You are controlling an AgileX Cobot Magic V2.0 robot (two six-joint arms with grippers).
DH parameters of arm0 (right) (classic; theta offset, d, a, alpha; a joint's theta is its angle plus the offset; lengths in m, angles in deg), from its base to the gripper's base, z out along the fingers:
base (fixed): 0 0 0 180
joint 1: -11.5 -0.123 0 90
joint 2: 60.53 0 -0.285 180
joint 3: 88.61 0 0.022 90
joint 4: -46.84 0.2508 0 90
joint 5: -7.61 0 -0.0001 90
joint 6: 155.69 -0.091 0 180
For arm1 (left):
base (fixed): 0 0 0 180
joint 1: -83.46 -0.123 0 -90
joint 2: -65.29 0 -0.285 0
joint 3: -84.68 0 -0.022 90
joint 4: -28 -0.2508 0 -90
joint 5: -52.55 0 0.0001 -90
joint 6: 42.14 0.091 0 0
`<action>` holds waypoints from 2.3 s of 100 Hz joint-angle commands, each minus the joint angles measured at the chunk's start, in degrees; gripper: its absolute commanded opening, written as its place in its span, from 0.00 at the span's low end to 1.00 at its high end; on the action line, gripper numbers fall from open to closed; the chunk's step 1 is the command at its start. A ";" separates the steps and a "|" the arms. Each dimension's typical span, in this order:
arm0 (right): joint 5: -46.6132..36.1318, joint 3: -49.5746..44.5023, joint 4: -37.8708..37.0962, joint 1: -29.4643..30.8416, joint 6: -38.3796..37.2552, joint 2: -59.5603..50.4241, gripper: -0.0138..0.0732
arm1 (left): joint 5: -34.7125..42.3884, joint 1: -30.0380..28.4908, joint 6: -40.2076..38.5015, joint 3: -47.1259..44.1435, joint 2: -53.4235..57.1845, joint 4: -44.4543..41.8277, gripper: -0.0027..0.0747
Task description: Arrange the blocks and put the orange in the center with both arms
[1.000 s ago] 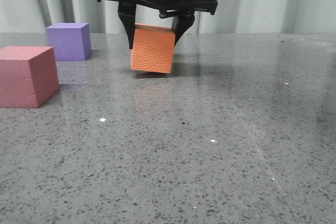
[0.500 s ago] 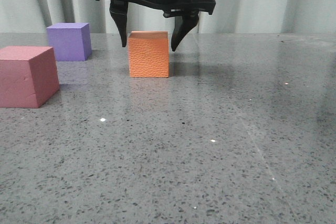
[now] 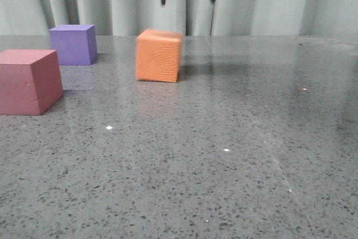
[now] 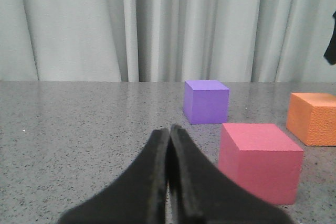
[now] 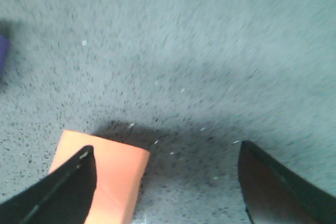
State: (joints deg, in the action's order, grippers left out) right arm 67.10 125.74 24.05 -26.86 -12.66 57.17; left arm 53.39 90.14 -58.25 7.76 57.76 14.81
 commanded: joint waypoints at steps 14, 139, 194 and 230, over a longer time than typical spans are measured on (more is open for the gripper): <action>-4.18 1.97 -3.18 0.17 4.63 -11.52 0.79 | 4.43 -0.06 -0.13 -3.16 1.88 0.13 0.01; -21.41 -66.11 -7.29 11.38 6.38 -61.24 0.02 | 4.43 -0.06 -0.13 -3.16 1.88 0.13 0.01; -23.47 -67.46 -7.36 11.38 6.38 -62.64 0.02 | 4.43 -0.06 -0.13 -3.16 1.88 0.13 0.01; -39.44 -85.80 -2.06 21.81 6.83 -82.78 0.02 | 4.43 -0.06 -0.13 -3.16 1.88 0.13 0.01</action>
State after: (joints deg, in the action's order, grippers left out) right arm 34.25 43.09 19.98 -8.95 -6.36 -20.24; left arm 53.39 90.14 -58.25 7.76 57.76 14.81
